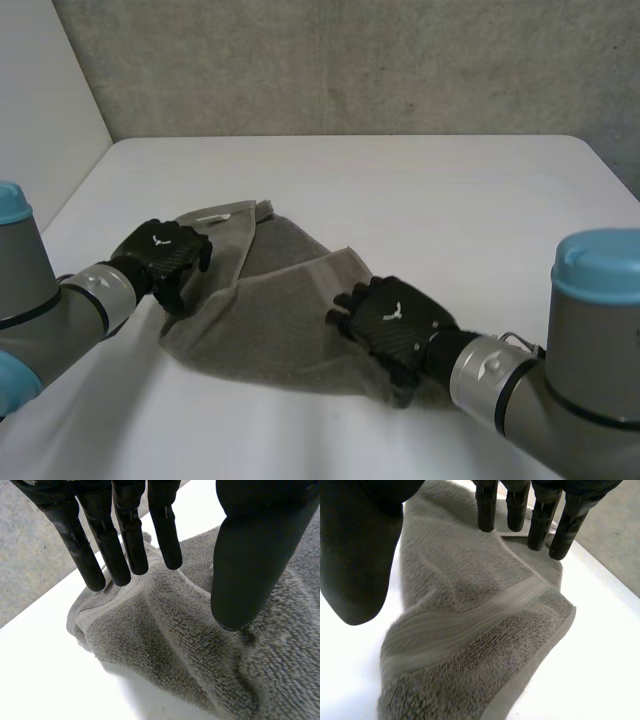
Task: Fold the towel.
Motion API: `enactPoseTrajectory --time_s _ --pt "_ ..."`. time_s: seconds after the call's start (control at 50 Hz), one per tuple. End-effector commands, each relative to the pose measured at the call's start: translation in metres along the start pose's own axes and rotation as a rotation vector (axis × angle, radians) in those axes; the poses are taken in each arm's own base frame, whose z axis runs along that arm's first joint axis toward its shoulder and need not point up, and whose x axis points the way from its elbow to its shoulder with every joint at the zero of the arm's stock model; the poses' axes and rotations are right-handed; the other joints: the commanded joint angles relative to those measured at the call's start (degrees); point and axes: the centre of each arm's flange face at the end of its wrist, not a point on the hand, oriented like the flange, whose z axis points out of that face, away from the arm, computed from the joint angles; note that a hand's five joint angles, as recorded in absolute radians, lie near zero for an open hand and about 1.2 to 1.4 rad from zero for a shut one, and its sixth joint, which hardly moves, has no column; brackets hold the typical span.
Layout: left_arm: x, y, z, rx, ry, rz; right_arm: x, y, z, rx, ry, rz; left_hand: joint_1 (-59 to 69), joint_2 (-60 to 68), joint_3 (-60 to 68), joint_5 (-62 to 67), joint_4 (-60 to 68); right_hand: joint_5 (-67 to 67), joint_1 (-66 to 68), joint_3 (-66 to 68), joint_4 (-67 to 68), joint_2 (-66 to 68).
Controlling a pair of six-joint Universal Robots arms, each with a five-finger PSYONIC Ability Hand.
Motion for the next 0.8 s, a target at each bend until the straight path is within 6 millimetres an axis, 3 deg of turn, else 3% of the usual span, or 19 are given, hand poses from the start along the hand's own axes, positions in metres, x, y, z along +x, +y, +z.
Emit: enactPoseTrajectory --time_s 0.02,0.16,0.24,0.28,0.3,0.34,0.36,0.38,0.4,0.48,0.52,0.54,0.56,0.6,0.68,0.8 --pt "0.002 0.001 -0.004 -0.005 0.003 -0.007 0.006 0.002 0.011 -0.025 -0.008 0.149 3.83 3.99 3.93 4.13 3.91 -3.70 -4.14 -4.26 -5.24 -4.59" --pt "0.003 0.001 -0.004 -0.004 0.003 -0.007 -0.005 0.022 0.035 -0.095 -0.041 0.209 3.83 3.99 3.93 4.13 3.91 -3.70 -4.14 -4.26 -5.24 -4.59" --pt "0.004 0.001 -0.004 -0.001 0.005 -0.007 -0.012 0.029 0.043 -0.123 -0.050 0.209 3.83 3.99 3.93 4.13 3.91 3.92 3.48 3.36 2.38 3.03" --pt "0.004 -0.001 -0.004 0.004 0.006 -0.008 -0.010 0.031 0.045 -0.132 -0.031 0.204 3.66 3.82 3.76 3.96 3.74 20.33 19.90 19.77 18.79 19.44" --pt "0.004 -0.001 -0.004 0.004 0.006 -0.008 -0.010 0.031 0.045 -0.132 -0.030 0.204 3.66 3.82 3.76 3.96 3.74 20.43 20.00 19.87 18.90 19.54" --pt "0.004 -0.002 -0.004 0.010 0.006 -0.011 -0.006 0.030 0.043 -0.137 0.002 0.196 3.50 3.65 3.59 3.79 3.57 49.04 48.61 48.48 47.50 48.15" --pt "0.004 -0.002 -0.004 0.010 0.006 -0.011 -0.006 0.030 0.043 -0.137 0.002 0.196 3.50 3.65 3.59 3.79 3.57 49.20 48.76 48.64 47.66 48.31" --pt "0.005 -0.004 -0.004 0.015 0.007 -0.015 -0.002 0.030 0.040 -0.141 0.023 0.193 3.50 3.65 3.59 3.79 3.57 62.19 61.76 61.63 60.65 61.30" --pt "0.005 -0.004 -0.004 0.015 0.007 -0.015 -0.002 0.030 0.040 -0.141 0.024 0.193 3.50 3.65 3.59 3.79 3.57 62.32 61.89 61.76 60.78 61.43" --pt "0.005 -0.007 -0.003 0.024 0.007 -0.030 0.003 0.015 0.022 -0.103 0.069 0.154 3.50 3.65 3.59 3.79 3.57 66.30 65.86 65.74 64.76 65.41" --pt "0.006 -0.008 -0.003 0.028 0.010 -0.032 0.024 0.017 0.006 -0.115 0.133 0.100 3.33 3.48 3.42 3.62 3.40 66.30 65.86 65.74 64.76 65.41" --pt "0.007 -0.009 -0.003 0.032 0.014 -0.031 0.025 0.017 0.006 -0.116 0.133 0.099 3.33 3.48 3.42 3.62 3.40 66.30 65.86 65.74 64.76 65.41" --pt "0.008 -0.010 -0.003 0.035 0.016 -0.031 0.037 0.022 -0.002 -0.141 0.165 0.058 3.33 3.48 3.42 3.62 3.40 66.30 65.86 65.74 64.76 65.41" --pt "0.010 -0.011 -0.004 0.039 0.021 -0.028 0.041 0.027 -0.011 -0.177 0.171 0.008 3.33 3.48 3.42 3.62 3.40 66.30 65.86 65.74 64.76 65.41" --pt "0.016 -0.015 -0.004 0.050 0.034 -0.020 0.037 0.050 -0.034 -0.352 0.068 -0.133 3.33 3.48 3.42 3.62 3.40 66.30 65.86 65.74 64.76 65.41" --pt "0.022 -0.017 -0.005 0.059 0.051 -0.012 0.034 0.070 -0.054 -0.485 -0.057 -0.210 3.16 3.32 3.26 3.46 3.23 66.30 65.86 65.74 64.76 65.41"
